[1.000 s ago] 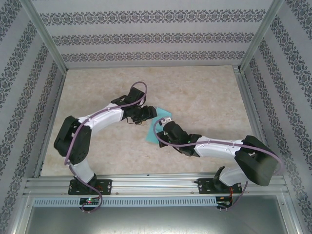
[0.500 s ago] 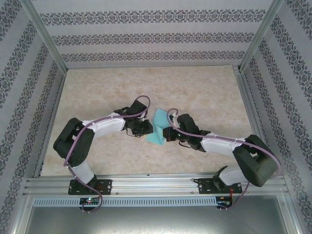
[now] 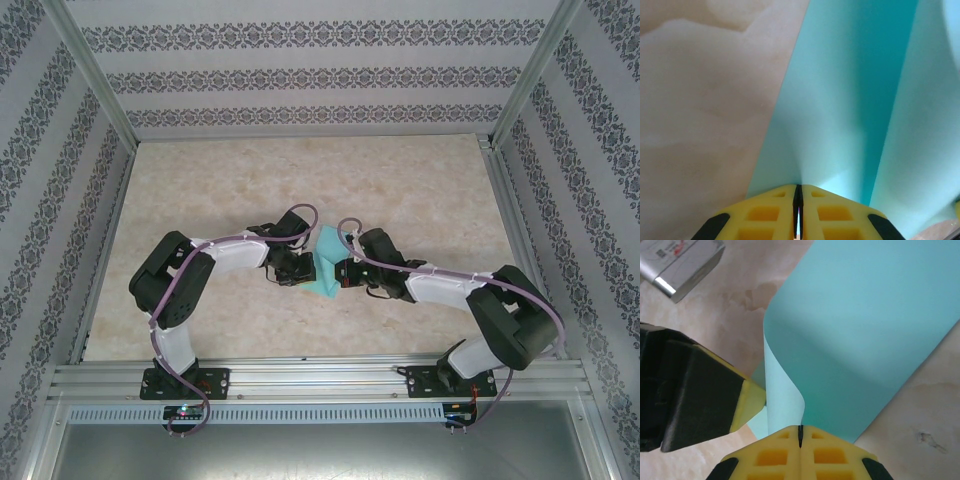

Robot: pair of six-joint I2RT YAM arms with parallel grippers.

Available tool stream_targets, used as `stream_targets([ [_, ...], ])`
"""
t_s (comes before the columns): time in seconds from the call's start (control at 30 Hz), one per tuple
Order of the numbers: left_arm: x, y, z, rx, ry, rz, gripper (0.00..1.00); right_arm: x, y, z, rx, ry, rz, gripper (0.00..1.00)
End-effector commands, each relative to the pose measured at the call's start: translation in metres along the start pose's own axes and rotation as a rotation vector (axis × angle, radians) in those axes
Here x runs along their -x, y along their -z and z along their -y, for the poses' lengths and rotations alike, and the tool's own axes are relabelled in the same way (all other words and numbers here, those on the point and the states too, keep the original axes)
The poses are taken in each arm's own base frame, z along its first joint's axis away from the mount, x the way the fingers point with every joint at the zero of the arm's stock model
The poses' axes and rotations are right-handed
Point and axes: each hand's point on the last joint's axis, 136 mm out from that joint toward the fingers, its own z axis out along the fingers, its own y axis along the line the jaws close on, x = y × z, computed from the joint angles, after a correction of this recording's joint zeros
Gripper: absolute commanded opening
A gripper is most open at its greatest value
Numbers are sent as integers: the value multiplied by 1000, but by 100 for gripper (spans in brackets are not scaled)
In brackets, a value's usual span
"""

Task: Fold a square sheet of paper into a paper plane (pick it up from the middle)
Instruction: Fold the triangle a second time at the center of the table.

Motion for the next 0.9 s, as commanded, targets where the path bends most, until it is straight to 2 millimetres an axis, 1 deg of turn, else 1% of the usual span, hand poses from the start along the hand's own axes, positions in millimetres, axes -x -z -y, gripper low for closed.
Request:
stream_targets([
  [0.0,-8,-9,-14,63,-18,-25,13,6,-3,9,-59,24,-22,0],
  [0.2,-8,-9,-17,79,-21,-25,13,8,-11,20,-117,35,-69,0],
  [0.33,-8,-9,-17,80,-23,-27,13,9,-17,21,-121,40,-82,0],
  [0.67,-9,-11,-17,80,-24,-37,13,15,-22,26,-161,66,-94,0],
  [0.87,-9,-11,-18,85,-23,-37,13,12,-24,29,-170,59,-107,0],
])
